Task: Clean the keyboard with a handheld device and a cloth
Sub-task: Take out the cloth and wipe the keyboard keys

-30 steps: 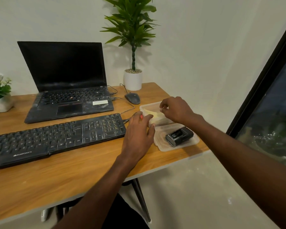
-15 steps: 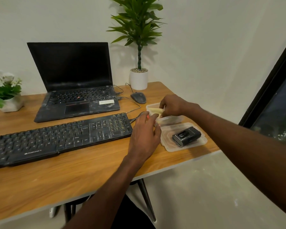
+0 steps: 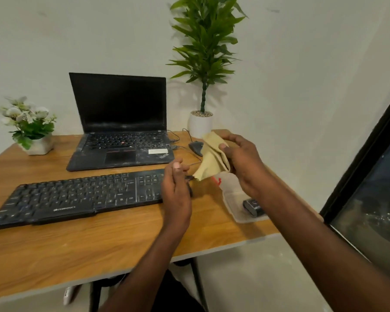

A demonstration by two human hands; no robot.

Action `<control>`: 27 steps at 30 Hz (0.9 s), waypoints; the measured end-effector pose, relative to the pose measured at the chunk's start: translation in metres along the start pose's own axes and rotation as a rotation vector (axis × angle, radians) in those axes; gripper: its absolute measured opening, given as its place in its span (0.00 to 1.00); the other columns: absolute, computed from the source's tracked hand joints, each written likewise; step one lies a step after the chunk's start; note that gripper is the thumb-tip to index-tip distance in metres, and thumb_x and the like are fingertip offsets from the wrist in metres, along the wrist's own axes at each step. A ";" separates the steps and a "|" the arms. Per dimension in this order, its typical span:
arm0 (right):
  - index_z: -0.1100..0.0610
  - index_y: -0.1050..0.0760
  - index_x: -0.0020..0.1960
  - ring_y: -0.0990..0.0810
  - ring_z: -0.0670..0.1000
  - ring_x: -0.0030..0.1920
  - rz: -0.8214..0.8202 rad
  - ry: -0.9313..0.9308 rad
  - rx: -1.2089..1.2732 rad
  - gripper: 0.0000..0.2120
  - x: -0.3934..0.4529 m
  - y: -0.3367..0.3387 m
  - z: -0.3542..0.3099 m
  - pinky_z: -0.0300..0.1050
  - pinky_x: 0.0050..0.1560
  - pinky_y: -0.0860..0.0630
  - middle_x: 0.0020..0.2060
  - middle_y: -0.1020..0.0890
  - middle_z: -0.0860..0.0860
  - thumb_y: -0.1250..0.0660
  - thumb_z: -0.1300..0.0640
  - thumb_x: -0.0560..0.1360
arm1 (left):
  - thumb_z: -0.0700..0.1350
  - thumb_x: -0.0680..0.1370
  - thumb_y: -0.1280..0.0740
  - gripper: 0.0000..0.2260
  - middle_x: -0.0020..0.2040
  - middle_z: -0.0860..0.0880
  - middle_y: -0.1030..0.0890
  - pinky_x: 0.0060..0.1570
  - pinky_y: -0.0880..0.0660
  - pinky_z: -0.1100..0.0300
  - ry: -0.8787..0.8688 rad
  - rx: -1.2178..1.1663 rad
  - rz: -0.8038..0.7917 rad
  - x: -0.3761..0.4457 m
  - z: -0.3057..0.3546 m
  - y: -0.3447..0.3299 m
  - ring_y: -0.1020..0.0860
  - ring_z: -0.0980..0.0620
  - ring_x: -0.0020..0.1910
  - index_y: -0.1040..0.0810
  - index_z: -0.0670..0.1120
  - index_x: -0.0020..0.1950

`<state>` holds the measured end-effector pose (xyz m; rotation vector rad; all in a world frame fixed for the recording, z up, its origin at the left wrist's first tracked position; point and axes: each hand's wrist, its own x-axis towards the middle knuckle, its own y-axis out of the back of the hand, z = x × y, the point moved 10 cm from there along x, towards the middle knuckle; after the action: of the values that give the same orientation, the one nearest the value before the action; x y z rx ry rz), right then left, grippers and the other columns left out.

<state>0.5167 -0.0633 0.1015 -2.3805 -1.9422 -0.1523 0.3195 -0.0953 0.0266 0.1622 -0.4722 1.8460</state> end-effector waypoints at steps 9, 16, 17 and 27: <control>0.45 0.23 0.66 0.18 0.48 0.58 -0.290 0.092 0.002 0.20 -0.067 -0.147 0.035 0.51 0.56 0.18 0.60 0.18 0.47 0.26 0.44 0.76 | 0.37 0.82 0.29 0.16 0.54 0.44 0.13 0.54 0.17 0.42 0.099 -0.058 -0.115 0.018 0.020 0.111 0.14 0.43 0.54 0.21 0.47 0.69; 0.51 0.20 0.64 0.20 0.46 0.54 -0.050 0.342 -0.395 0.11 -0.077 -0.174 0.021 0.36 0.44 0.26 0.53 0.17 0.46 0.35 0.57 0.83 | 0.32 0.79 0.27 0.19 0.54 0.45 0.17 0.55 0.17 0.47 -0.068 0.132 -0.062 0.036 0.049 0.187 0.18 0.49 0.53 0.21 0.46 0.67; 0.51 0.20 0.62 0.20 0.47 0.53 -0.049 0.275 -0.354 0.10 -0.073 -0.175 0.025 0.39 0.43 0.25 0.51 0.17 0.47 0.37 0.56 0.84 | 0.33 0.80 0.28 0.17 0.55 0.46 0.17 0.56 0.17 0.45 -0.089 0.170 -0.072 0.037 0.054 0.195 0.18 0.48 0.54 0.20 0.47 0.67; 0.49 0.21 0.59 0.14 0.53 0.52 -0.356 -0.103 0.100 0.15 -0.070 -0.269 0.040 0.52 0.48 0.15 0.51 0.14 0.52 0.26 0.64 0.76 | 0.58 0.81 0.28 0.27 0.74 0.53 0.27 0.56 0.24 0.64 0.024 0.803 -0.126 0.086 0.057 0.344 0.25 0.54 0.67 0.29 0.55 0.78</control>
<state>0.2412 -0.0728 0.0506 -1.9996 -2.3449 0.0507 -0.0379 -0.1297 0.0263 0.6900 0.3162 1.8167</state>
